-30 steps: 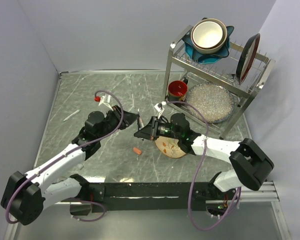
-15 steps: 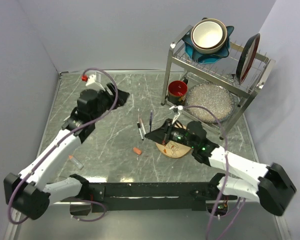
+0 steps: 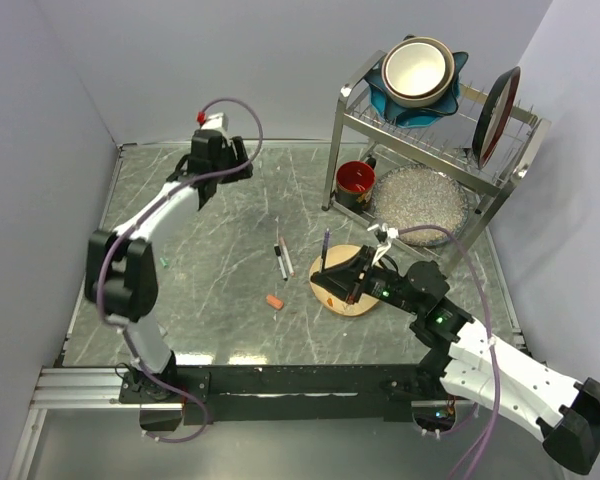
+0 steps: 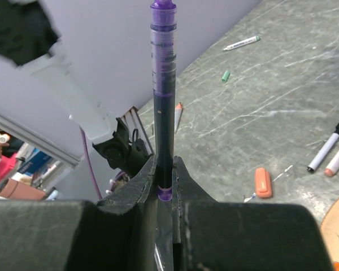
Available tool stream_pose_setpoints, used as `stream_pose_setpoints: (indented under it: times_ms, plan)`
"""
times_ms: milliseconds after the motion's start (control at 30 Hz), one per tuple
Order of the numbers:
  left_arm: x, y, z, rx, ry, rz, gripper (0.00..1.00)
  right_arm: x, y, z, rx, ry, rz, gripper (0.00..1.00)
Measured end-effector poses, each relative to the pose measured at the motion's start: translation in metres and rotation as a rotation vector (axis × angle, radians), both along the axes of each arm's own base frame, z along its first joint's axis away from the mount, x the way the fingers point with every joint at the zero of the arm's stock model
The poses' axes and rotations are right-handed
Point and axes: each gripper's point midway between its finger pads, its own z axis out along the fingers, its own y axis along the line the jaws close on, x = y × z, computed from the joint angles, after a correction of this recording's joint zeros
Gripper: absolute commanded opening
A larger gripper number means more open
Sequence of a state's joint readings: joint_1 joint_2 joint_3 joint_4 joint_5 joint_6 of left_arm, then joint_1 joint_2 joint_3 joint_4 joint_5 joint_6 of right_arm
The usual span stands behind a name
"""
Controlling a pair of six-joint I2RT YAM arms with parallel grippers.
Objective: Insert the pens into the pen caps
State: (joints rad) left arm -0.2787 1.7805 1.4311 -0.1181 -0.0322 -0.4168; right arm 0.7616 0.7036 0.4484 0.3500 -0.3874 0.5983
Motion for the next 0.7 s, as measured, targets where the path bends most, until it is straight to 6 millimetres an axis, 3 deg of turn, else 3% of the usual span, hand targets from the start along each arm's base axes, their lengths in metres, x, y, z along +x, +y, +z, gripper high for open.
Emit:
stream_pose_setpoints:
  times_ms: [167,267,467,600,700]
  plan:
    - [0.048,0.013,-0.035,0.061,0.050,0.016,0.63,-0.004,-0.007,0.003,-0.013,-0.043,-0.007,0.00]
    - [0.062,0.025,-0.063,0.055,0.128,0.104,0.62,-0.005,-0.010,0.004,-0.017,-0.066,-0.015,0.00]
    - [0.054,0.041,-0.108,-0.036,0.301,0.346,0.59,-0.004,-0.012,-0.004,-0.047,-0.069,-0.027,0.00]
    - [0.045,0.043,-0.114,-0.142,0.367,0.487,0.60,-0.003,-0.013,-0.004,-0.051,-0.074,-0.033,0.00]
    - [0.051,0.041,-0.114,-0.208,0.380,0.574,0.61,-0.004,-0.015,-0.001,-0.045,-0.086,-0.037,0.00]
